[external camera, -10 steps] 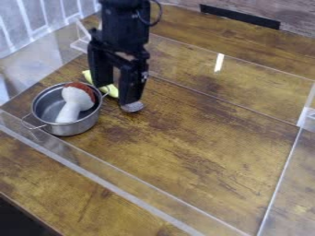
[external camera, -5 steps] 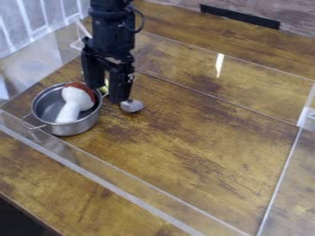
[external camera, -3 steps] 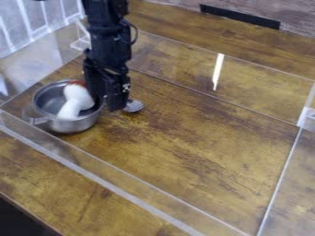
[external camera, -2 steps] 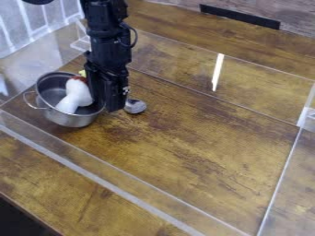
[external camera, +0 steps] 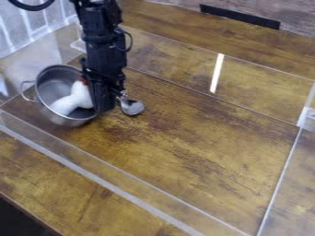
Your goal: Move the green spoon to the left
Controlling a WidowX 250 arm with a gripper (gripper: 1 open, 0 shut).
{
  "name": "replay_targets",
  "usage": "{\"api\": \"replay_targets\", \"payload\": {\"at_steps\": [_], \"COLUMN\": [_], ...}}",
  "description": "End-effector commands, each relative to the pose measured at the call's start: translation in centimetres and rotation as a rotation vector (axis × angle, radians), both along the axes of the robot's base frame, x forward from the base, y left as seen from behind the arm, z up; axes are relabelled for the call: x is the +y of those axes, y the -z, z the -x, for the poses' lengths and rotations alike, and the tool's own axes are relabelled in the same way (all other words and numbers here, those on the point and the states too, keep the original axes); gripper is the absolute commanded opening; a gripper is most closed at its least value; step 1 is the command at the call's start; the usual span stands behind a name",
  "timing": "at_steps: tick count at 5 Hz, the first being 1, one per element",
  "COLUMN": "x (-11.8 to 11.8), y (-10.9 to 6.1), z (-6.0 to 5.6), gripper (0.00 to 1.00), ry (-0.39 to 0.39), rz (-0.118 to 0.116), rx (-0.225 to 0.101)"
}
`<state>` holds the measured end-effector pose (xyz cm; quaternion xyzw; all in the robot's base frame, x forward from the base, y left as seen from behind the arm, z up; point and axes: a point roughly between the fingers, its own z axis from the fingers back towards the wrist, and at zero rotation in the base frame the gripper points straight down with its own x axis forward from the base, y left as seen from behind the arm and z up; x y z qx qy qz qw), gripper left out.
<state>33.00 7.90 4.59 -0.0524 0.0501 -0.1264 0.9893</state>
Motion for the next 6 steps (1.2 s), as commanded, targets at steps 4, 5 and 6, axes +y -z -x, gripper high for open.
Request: {"api": "replay_targets", "payload": {"at_steps": [4, 5, 6], "x": [-0.3, -0.3, -0.5], "y": [-2.7, -2.3, -1.7], "z": [3.2, 2.9, 2.4], "gripper": [0.00, 0.00, 0.00], "ry": [-0.058, -0.066, -0.070], "rz": [0.056, 0.069, 0.085], "rx": [-0.078, -0.085, -0.092]}}
